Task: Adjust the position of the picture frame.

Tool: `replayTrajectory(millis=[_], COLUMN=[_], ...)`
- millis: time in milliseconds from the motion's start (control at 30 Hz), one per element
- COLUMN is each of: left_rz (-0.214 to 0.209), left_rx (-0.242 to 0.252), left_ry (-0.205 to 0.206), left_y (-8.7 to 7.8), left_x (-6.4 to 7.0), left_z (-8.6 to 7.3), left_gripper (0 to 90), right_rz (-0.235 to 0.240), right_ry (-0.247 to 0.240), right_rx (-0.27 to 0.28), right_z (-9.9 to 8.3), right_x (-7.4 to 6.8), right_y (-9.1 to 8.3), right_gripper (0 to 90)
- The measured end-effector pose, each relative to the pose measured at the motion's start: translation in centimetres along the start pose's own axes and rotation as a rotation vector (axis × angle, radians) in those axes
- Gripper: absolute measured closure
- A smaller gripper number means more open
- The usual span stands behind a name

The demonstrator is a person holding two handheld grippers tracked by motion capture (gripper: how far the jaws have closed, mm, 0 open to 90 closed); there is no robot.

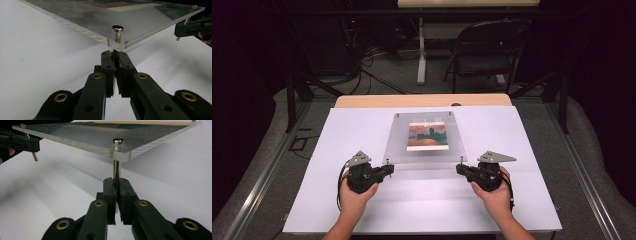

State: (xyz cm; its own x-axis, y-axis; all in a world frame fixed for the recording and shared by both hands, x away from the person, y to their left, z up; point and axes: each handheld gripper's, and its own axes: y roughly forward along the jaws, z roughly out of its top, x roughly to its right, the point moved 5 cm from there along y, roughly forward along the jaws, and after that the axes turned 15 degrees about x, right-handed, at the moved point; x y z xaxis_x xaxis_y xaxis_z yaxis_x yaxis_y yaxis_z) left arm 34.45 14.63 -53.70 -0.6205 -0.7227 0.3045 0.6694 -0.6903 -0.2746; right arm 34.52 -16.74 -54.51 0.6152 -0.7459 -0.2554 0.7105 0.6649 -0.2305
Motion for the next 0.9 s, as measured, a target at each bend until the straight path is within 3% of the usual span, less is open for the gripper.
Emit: replayTrajectory(millis=[467,700,900], left_rz=[0.031,0.043,0.051], left_rx=[-0.006,-0.050,-0.061], left_ry=[-0.003,0.013,0.025], left_y=[2.5,3.2,3.3], left_x=[-2.0,-2.2,-2.3], left_z=[1.3,-0.8,-1.2], left_gripper=[84.9,84.7,84.7], right_rz=[-0.049,-0.069,-0.075], right_ry=[0.010,0.024,0.021], right_rx=[-0.006,-0.037,-0.042], right_z=[1.4,-0.7,-1.3], right_x=[2.0,2.6,2.6], right_y=[2.6,3.0,3.1], right_gripper=[85.3,84.8,84.7])
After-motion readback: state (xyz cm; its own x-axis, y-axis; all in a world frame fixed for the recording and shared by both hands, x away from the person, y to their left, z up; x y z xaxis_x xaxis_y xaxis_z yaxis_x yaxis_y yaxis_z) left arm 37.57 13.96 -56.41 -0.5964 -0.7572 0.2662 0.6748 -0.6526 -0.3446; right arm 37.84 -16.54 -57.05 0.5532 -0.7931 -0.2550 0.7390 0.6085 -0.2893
